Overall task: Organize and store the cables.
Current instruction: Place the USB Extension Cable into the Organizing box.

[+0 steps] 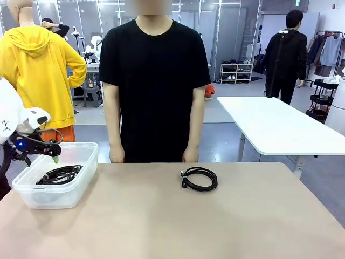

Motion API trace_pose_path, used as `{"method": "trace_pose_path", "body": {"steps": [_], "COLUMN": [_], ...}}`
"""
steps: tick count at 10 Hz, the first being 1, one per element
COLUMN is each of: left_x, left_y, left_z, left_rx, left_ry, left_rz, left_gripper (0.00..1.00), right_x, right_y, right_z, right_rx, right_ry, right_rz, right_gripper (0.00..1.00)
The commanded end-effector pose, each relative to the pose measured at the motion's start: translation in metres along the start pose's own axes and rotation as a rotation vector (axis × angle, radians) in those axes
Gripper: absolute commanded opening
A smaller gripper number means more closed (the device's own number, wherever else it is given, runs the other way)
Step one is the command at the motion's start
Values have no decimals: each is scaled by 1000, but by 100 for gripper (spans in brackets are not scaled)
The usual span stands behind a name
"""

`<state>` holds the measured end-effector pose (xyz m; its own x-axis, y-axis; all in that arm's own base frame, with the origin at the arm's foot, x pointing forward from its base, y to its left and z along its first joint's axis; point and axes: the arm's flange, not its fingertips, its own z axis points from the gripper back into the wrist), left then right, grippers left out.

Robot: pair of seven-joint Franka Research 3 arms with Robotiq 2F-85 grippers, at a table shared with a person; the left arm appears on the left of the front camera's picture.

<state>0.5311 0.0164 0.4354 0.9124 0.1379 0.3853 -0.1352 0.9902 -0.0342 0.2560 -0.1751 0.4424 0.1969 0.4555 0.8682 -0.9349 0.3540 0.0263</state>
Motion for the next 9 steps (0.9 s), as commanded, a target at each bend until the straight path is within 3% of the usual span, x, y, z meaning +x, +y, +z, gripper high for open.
{"method": "trace_pose_path", "body": {"steps": [1,9], "left_x": [2,-2], "left_y": [0,1], "left_z": [-12,-12], "left_rx": [7,3], "left_ry": [13,23], "left_rz": [-5,1], "left_gripper": [100,99], "right_x": [1,1], "right_y": [-1,-1], "right_z": [1,1], "right_rx": [-2,-2], "right_ry": [-14,-14], "right_rz": [20,20], "right_gripper": [100,100]}}
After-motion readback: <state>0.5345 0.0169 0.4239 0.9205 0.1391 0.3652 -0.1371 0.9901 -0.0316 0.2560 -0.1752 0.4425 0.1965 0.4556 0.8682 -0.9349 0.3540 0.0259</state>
